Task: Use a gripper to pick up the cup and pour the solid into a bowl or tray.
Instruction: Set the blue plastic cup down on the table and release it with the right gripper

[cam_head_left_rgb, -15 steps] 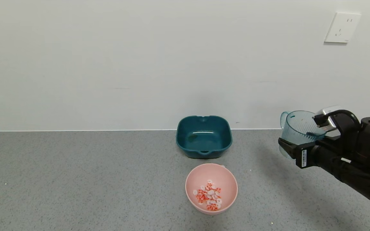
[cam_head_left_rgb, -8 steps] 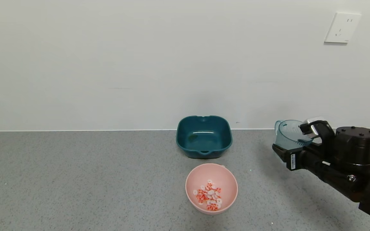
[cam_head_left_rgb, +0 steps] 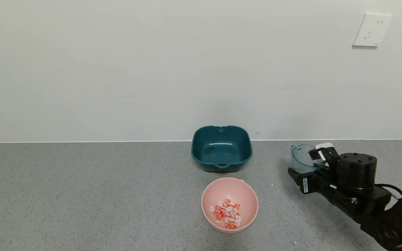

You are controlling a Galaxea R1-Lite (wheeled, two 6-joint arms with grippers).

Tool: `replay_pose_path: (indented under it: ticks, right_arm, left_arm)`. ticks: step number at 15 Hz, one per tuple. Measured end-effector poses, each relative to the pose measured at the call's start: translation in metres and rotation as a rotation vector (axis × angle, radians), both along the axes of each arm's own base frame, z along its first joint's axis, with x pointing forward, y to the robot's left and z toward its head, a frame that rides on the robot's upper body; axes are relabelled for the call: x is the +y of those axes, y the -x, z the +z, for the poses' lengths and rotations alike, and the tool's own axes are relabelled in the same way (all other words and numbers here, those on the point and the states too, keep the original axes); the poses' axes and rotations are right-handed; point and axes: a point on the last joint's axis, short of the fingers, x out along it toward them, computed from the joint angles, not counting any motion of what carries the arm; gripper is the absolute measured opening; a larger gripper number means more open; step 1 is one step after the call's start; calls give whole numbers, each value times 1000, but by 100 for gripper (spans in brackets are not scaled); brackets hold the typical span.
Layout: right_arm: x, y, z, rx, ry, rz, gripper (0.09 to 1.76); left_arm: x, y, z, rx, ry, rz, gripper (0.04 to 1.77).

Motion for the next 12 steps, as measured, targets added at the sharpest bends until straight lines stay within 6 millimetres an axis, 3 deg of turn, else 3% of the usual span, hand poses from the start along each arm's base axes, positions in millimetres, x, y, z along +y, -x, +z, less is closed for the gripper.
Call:
replay_pose_path:
  ticks: [10,12]
  right_arm:
    - [0,-4,-22,63,28,2,134]
    - [0,-4,-23,66,30,3,141]
  left_arm:
    - [0,0,0,0,0,0,172]
    - [0,0,0,0,0,0,172]
